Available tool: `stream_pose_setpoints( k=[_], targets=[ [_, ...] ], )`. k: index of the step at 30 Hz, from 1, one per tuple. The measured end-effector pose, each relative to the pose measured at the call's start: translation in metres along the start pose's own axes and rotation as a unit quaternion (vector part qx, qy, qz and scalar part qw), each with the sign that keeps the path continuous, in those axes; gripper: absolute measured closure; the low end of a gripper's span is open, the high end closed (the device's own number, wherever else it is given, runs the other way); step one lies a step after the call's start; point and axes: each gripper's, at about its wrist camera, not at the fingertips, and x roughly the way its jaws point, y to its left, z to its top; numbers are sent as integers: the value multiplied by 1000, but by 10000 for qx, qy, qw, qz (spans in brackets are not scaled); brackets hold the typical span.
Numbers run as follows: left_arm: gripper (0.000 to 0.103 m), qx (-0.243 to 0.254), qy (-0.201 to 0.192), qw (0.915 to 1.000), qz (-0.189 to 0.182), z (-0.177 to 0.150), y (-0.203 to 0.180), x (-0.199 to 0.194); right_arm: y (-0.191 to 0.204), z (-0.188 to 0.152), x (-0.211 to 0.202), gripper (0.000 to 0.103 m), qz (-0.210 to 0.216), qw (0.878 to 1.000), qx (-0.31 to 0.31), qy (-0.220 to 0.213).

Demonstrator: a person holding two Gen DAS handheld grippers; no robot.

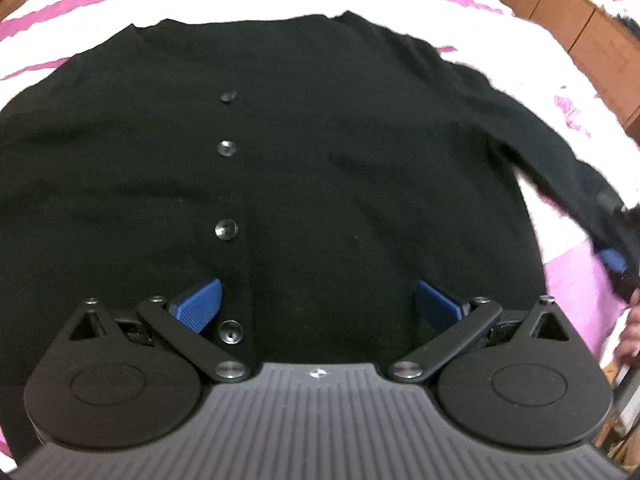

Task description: Fold small clothes

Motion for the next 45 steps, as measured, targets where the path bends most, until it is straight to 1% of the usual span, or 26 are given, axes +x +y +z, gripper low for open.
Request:
stream_pose_setpoints(
  k=[2, 4, 9, 11, 12, 14, 16, 17, 18, 19, 22, 25, 32, 36, 40, 45],
  targets=[
    [0, 94, 64, 9998, 169, 0, -6, 6, -3, 3, 8, 32, 17, 9999, -30, -157],
    [0, 103, 102, 9997, 217, -1, -8, 10, -3, 6, 15, 32, -12, 9994, -138, -325],
    [0, 79, 179, 9995, 242, 4, -7, 18, 2, 14, 29, 32, -91, 9978, -385, -537],
    [0, 85, 192, 9995, 246, 5, -6, 20, 1, 17, 30, 33, -83, 9976, -377, -576],
    [0, 91, 191, 9995, 244, 5, -6, 22, 1, 19, 31, 35, -92, 9975, -365, -590],
    [0, 92, 181, 9995, 231, 5, -4, 21, -1, 21, 31, 45, -140, 9973, -353, -623],
    [0, 76, 170, 9996, 193, 5, -2, 21, -3, 24, 32, 66, -226, 9970, -374, -635],
    [0, 58, 162, 9997, 174, 3, 0, 19, -5, 26, 33, 71, -250, 9971, -368, -618],
    [0, 42, 157, 9997, 156, 2, 1, 18, -7, 27, 35, 79, -265, 9972, -361, -594],
    [0, 30, 158, 9998, 144, 2, 2, 18, -9, 28, 34, 82, -273, 9973, -361, -583],
    [0, 24, 156, 9998, 132, 1, 4, 17, -11, 29, 32, 87, -199, 9972, -438, -571],
    [0, 34, 142, 9998, 139, 0, 4, 16, -8, 27, 30, 90, -198, 9963, -576, -603],
    [0, 27, 114, 9999, 109, 0, 4, 14, 8, 28, 20, 91, -74, 9916, -1031, -780],
    [0, -45, 44, 10000, 58, 0, 8, 7, 26, 28, 10, 92, 67, 9850, -1453, -927],
    [0, -220, -17, 9998, -27, 1, 18, -3, 48, 28, 0, 92, 277, 9764, -1863, -1059],
    [0, -427, -245, 9988, -21, 1, 38, -24, 77, 24, -8, 92, 585, 9681, -2188, -1073]
  ],
)
